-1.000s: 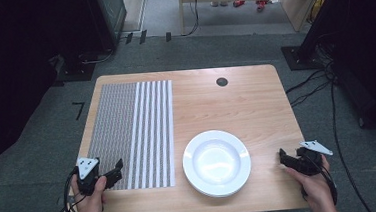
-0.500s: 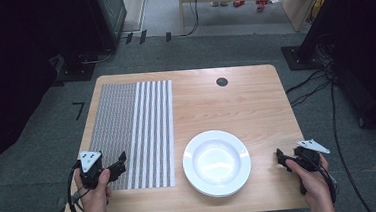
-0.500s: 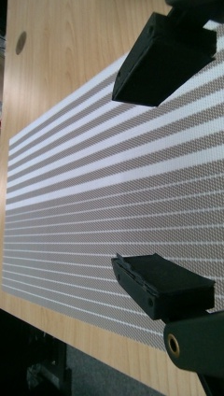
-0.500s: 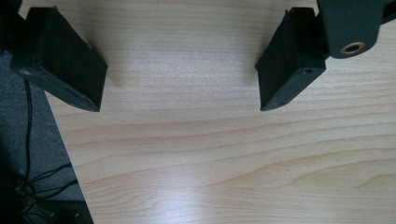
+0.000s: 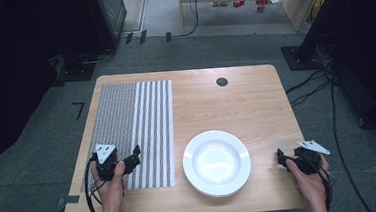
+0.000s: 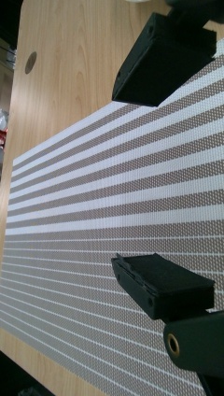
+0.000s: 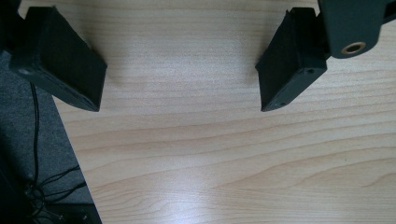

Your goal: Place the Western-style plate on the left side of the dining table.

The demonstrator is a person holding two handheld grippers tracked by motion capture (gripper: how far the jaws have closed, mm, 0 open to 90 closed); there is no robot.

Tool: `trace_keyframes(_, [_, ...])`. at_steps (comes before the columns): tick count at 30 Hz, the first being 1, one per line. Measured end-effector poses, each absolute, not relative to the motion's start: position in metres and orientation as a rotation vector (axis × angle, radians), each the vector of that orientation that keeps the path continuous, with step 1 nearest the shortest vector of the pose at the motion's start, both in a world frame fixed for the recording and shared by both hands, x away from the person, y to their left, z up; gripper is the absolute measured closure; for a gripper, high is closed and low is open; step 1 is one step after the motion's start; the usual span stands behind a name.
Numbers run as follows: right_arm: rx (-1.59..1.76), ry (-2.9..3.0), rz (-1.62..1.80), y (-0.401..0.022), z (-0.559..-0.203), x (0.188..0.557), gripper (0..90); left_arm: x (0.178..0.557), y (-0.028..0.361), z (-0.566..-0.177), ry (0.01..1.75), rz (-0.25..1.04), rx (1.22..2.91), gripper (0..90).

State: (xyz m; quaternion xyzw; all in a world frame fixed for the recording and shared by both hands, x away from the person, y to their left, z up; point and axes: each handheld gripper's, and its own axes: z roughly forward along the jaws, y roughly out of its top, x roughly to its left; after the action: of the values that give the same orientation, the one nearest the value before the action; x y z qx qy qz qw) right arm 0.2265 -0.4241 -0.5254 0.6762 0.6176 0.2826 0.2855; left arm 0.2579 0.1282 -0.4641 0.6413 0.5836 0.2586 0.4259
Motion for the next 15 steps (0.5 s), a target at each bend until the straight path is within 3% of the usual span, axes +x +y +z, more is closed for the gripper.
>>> trace_keyframes(12, [1.826, 1.641, 0.737, -0.422, -0.524, 0.226, 15.2, 0.259, 0.1, -0.469, 1.399, 0.608, 1.646, 17.3])
trace_keyframes(15, [1.855, 1.63, 0.716, -0.421, -0.522, 0.226, 19.5, 0.258, 0.094, -0.47, 1.382, 0.6, 1.657, 17.3])
